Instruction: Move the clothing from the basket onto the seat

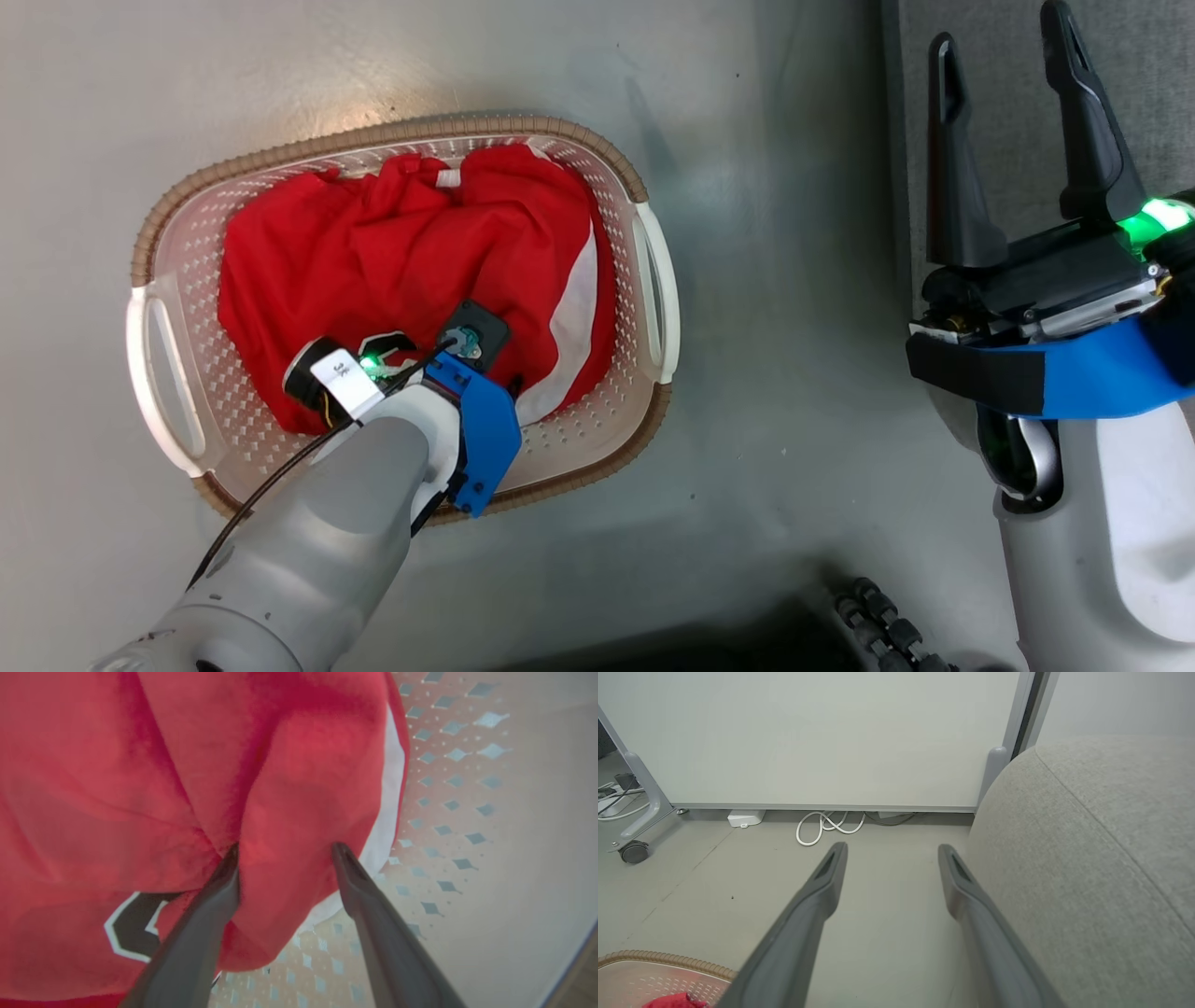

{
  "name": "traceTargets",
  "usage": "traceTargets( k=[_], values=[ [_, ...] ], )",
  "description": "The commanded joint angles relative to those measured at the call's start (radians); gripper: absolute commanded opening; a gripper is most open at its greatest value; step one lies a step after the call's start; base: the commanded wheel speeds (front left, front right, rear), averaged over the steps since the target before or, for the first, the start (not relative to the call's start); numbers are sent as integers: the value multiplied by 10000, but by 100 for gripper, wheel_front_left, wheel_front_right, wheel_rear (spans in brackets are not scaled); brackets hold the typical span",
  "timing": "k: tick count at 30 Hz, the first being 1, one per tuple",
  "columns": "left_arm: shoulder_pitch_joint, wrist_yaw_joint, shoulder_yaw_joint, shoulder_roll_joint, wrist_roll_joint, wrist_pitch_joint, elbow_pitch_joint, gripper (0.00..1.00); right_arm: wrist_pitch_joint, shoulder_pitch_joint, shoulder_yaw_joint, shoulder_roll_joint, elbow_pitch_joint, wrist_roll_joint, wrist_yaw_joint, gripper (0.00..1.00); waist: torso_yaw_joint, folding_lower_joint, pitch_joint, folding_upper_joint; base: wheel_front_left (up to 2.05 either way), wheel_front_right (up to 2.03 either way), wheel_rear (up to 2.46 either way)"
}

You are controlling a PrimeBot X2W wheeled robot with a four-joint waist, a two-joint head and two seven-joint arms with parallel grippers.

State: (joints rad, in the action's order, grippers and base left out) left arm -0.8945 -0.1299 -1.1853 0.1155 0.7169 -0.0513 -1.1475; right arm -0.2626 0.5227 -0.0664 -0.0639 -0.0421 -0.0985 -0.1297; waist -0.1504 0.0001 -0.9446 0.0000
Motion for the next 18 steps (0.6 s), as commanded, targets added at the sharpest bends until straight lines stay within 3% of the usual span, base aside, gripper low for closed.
traceTargets(
  k=[1, 7, 8, 9, 18],
  values=[
    [-261, -4, -141, 34, 165, 55, 33, 100, -35, 126, -9, -26, -94, -8, -19, 100, -48, -1, -183, 0, 0, 0, 0],
    [-479, -4, -610, -38, 428, -6, -25, 100, -35, 195, -45, 19, -154, -89, -19, 100, -139, -1, -404, 0, 0, 0, 0],
    [-517, -4, -669, -56, 465, 5, -42, 47, -35, 200, -33, 24, -152, -97, -19, 100, -148, -1, -420, 0, 0, 0, 0],
    [-589, -4, -724, -61, 413, 88, -45, 2, -35, 206, -25, 34, -151, -113, -19, 100, -154, -1, -428, 0, 0, 0, 0],
    [-434, -4, -926, -167, 548, 310, 53, 0, -35, 233, 1, 18, -3, -128, -16, 100, 39, -1, -99, 0, 0, 0, 0]
  ],
)
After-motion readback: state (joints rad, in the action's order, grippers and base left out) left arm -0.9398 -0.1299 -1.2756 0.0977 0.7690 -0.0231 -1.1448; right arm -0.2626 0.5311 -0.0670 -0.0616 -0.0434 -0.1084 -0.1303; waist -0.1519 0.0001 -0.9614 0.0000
